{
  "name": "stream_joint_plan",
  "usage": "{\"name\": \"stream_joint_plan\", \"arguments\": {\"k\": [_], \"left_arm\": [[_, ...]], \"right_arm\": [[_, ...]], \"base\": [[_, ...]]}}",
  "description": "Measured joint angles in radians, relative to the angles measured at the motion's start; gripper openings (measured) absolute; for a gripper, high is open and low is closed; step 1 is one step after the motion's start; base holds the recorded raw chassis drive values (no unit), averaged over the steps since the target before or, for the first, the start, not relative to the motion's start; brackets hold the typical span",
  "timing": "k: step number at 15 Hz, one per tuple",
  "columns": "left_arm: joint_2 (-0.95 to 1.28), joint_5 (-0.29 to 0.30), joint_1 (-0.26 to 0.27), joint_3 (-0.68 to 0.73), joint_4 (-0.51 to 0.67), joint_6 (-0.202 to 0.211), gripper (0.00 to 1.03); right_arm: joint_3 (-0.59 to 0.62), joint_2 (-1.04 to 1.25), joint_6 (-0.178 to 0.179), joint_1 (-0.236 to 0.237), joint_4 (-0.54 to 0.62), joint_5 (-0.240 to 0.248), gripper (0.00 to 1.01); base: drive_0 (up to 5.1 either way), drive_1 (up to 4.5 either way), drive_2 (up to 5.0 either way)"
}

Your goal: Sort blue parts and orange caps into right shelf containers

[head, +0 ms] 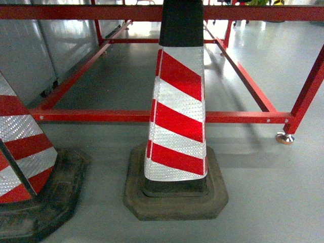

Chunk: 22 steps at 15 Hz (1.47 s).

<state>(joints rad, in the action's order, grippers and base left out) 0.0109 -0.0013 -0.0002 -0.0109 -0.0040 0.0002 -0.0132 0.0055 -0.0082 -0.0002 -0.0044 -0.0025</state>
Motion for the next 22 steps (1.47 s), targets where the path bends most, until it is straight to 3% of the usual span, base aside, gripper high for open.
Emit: {"name": "stream_joint_plan", "arguments": {"k": [22], "left_arm": [[0.000, 0.000, 0.000, 0.000, -0.001, 0.000, 0.98]], "right_arm": [[0.000, 0.000, 0.008, 0.000, 0.000, 0.002, 0.98]], "base": [[0.0, 0.00, 0.0]]}}
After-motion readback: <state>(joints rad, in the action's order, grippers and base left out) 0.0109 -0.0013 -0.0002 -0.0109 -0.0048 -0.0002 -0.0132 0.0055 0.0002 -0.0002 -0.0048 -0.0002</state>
